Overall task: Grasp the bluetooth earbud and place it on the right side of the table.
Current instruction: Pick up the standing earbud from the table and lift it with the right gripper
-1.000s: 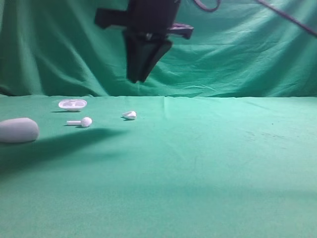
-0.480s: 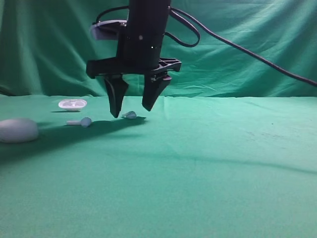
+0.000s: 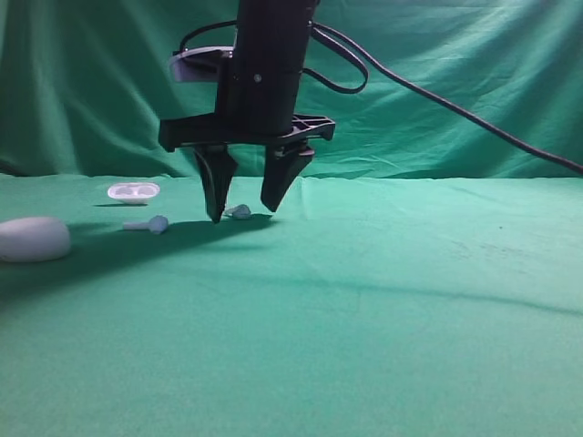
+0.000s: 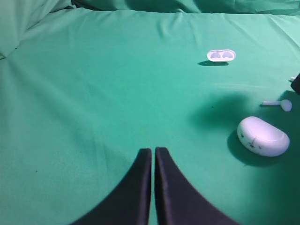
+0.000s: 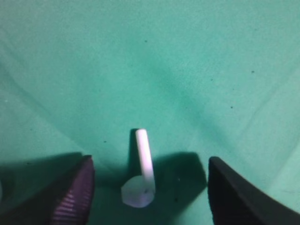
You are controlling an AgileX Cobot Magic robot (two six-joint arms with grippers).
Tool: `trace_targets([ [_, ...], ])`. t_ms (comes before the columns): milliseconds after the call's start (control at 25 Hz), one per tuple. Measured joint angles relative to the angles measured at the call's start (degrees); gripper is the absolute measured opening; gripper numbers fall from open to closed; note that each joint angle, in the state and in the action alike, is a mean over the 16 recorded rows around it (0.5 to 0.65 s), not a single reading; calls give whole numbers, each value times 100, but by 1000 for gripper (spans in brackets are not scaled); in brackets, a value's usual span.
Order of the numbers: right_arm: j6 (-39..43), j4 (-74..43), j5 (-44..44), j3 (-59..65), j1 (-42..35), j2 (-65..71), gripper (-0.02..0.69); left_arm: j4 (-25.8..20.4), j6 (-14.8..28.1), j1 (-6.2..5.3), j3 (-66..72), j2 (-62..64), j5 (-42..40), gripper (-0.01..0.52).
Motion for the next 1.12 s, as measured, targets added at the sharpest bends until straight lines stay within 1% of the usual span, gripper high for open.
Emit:
trace_targets([
  [360,106,8,303,-151,-1,3,153,0,0,0,0,0,0,0],
  [440,132,7,427,-265,-1,3,128,0,0,0,0,0,0,0],
  [520,159,6,580,-412,-1,2,117,0,0,0,0,0,0,0],
  [920,314,-61,1692,-1148,-29,-328,118,0,0,0,0,0,0,0],
  [1120,393,-143,2114,-968,-157,-876,118,0,0,0,0,0,0,0],
])
